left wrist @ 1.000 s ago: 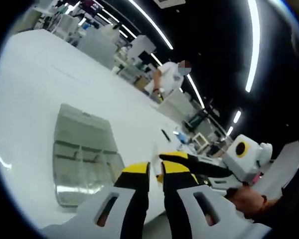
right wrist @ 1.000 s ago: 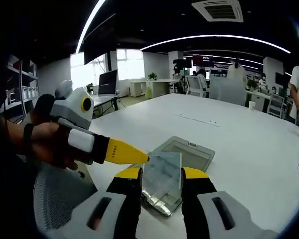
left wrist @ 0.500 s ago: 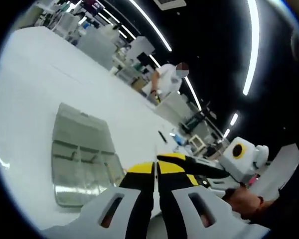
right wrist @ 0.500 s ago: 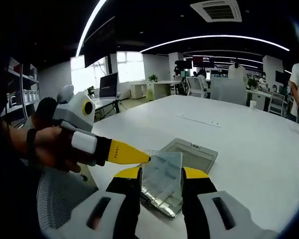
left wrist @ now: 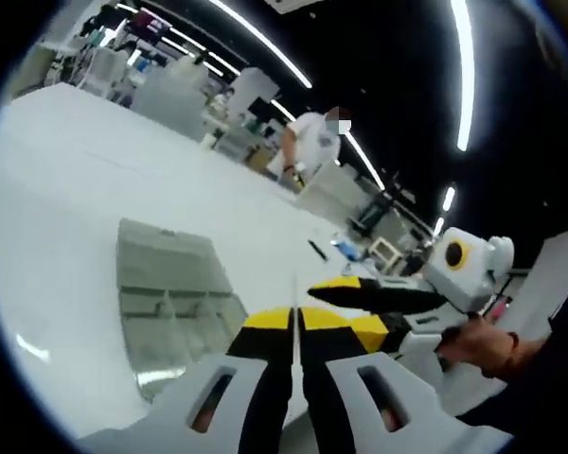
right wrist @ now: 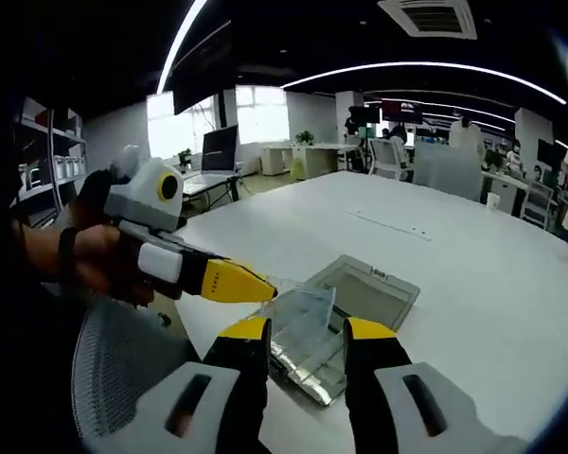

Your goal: Insert the divider into the dual guide fixture by aligning both edges with the guide slots and pushing it downward to the bottom, including one-sided entry, uneven engagement, binding, and posture correction.

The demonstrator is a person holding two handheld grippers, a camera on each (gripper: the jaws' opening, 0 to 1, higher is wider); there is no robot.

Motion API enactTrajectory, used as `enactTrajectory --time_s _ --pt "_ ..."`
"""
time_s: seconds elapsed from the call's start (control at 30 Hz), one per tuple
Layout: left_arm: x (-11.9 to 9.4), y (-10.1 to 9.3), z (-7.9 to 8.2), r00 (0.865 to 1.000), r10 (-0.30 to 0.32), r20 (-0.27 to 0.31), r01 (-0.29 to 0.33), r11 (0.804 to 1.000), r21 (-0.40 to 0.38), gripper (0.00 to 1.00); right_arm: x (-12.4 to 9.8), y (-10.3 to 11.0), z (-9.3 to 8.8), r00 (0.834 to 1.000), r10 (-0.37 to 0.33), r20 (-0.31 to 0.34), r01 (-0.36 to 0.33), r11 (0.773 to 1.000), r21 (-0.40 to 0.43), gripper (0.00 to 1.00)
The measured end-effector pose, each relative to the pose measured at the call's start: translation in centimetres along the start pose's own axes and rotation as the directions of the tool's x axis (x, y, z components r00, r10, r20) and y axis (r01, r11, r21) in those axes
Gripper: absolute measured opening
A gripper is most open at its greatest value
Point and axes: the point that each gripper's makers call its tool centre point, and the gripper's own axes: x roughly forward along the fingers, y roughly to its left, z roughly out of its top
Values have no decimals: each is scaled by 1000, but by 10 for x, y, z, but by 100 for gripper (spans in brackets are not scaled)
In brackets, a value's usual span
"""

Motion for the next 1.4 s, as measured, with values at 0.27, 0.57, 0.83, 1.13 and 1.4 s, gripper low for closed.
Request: enactTrajectory --time_s 0.27,0.57,0.83,1.13,1.4 --pt "-12 -4 -2 999 9 -49 -2 990 142 0 5 12 6 996 84 -24 -86 992 -88 28" --pt "-30 -9 -13 993 -9 -115 39 965 261 0 9 37 7 985 145 -96 -165 955 -249 29" --pt "-44 -14 -18 988 -49 -146 95 940 329 0 15 58 6 966 204 -158 -245 919 -309 23" --pt "-53 -11 -12 985 -98 -142 145 915 377 0 16 69 12 948 254 -191 -304 898 -318 9" --pt "-59 -7 -11 977 -145 -154 196 894 402 0 15 76 9 928 285 -241 -350 888 -298 1"
